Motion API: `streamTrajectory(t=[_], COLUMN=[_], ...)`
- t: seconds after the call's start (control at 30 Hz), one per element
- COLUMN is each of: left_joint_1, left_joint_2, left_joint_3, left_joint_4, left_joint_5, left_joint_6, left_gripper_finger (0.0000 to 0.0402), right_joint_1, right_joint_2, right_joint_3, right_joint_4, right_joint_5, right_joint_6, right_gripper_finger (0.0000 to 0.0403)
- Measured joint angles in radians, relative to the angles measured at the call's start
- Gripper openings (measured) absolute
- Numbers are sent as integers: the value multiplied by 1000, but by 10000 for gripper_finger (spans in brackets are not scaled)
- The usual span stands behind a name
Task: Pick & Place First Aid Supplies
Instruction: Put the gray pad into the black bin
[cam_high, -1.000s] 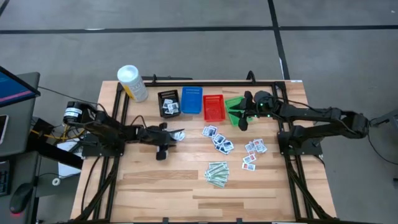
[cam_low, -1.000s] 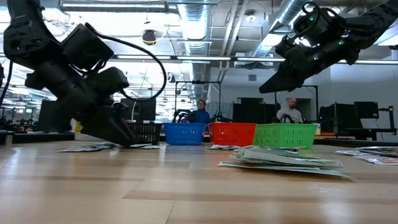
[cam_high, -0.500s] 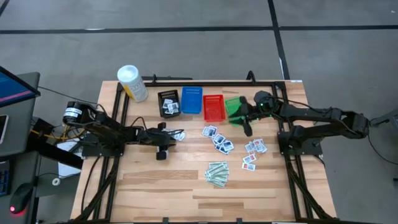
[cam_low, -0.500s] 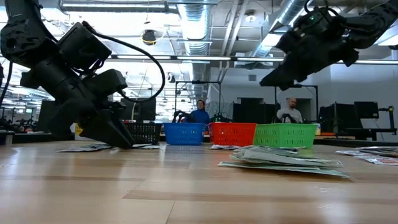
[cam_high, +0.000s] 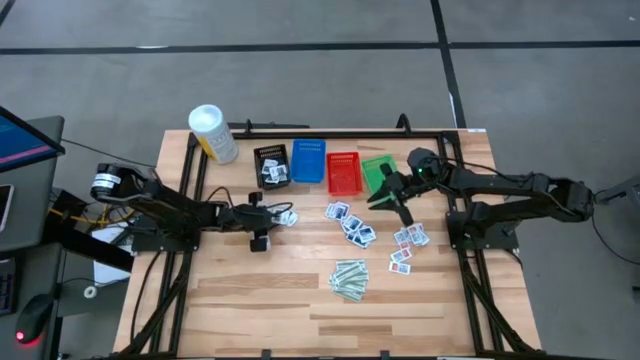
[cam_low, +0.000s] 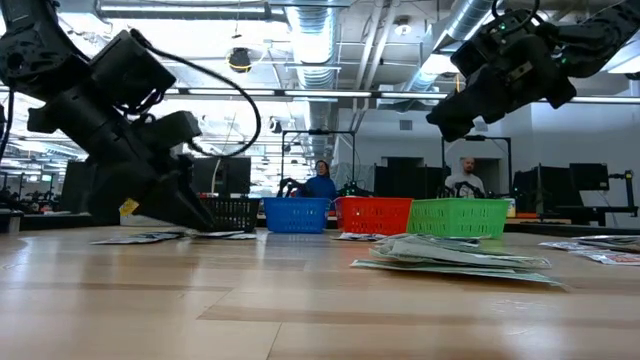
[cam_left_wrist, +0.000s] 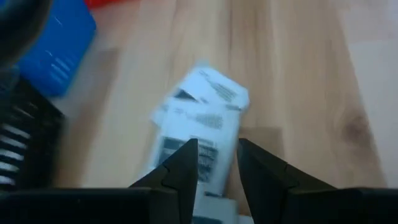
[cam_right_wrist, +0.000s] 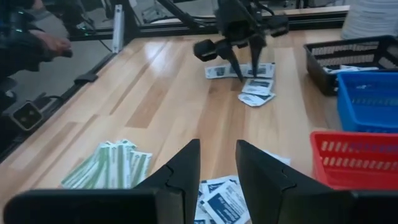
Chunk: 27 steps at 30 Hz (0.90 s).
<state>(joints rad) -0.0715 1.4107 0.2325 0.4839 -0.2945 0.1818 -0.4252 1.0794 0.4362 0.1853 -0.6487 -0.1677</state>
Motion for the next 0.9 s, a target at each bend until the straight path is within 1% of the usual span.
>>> streamTrajectory(t=[0.07,0.17,0.3,0.6,0.9], left_joint_1=[0,0,0,35,39], left_joint_2=[-11,-8,23,107,115], left_joint_3=[1,1,1,4,3], left_joint_4=[3,3,2,61,74], left_joint_5=[2,10,59,67,65], left_joint_6=[39,66,68,64,46], left_gripper_finger=[113,113,113,113,113], right_joint_1=[0,0,0,0,0], right_joint_2=[0,0,0,0,0], right_joint_3=[0,0,0,0,0], right_joint_4=[0,1,3,3,3], right_joint_5=[22,28,28,28,29], right_joint_6=[0,0,0,0,1], right_gripper_finger=[98,98,98,98,98])
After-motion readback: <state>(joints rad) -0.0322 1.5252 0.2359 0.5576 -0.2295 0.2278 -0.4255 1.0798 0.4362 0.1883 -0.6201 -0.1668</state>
